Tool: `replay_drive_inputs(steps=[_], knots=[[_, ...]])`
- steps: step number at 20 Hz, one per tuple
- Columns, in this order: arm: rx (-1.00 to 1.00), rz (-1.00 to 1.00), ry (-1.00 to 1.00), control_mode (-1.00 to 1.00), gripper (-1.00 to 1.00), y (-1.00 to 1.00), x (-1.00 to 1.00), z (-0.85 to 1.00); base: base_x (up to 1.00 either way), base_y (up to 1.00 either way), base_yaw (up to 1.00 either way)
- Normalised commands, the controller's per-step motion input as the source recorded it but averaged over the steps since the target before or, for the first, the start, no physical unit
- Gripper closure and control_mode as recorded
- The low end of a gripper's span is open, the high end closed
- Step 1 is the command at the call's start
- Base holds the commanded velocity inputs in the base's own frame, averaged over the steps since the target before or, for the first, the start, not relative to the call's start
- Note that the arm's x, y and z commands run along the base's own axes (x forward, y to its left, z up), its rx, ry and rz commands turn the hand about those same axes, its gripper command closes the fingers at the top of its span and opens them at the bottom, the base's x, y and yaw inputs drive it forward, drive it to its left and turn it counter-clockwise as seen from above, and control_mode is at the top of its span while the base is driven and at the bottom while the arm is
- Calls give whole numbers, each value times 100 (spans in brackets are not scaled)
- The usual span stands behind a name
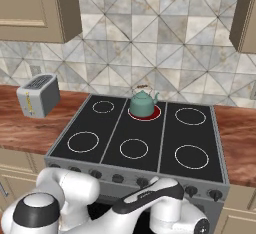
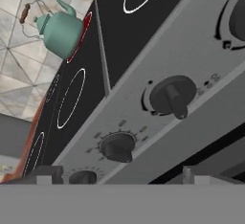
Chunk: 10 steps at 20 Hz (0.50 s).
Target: Lower the heat of the kettle.
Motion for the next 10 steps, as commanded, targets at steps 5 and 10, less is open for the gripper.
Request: replay_drive_inputs(steps=[5, 10], knots=[[0, -10, 0, -100, -100, 7, 19, -4, 0, 0, 0], [0, -13, 0, -100, -100, 4, 15, -9, 0, 0, 0]])
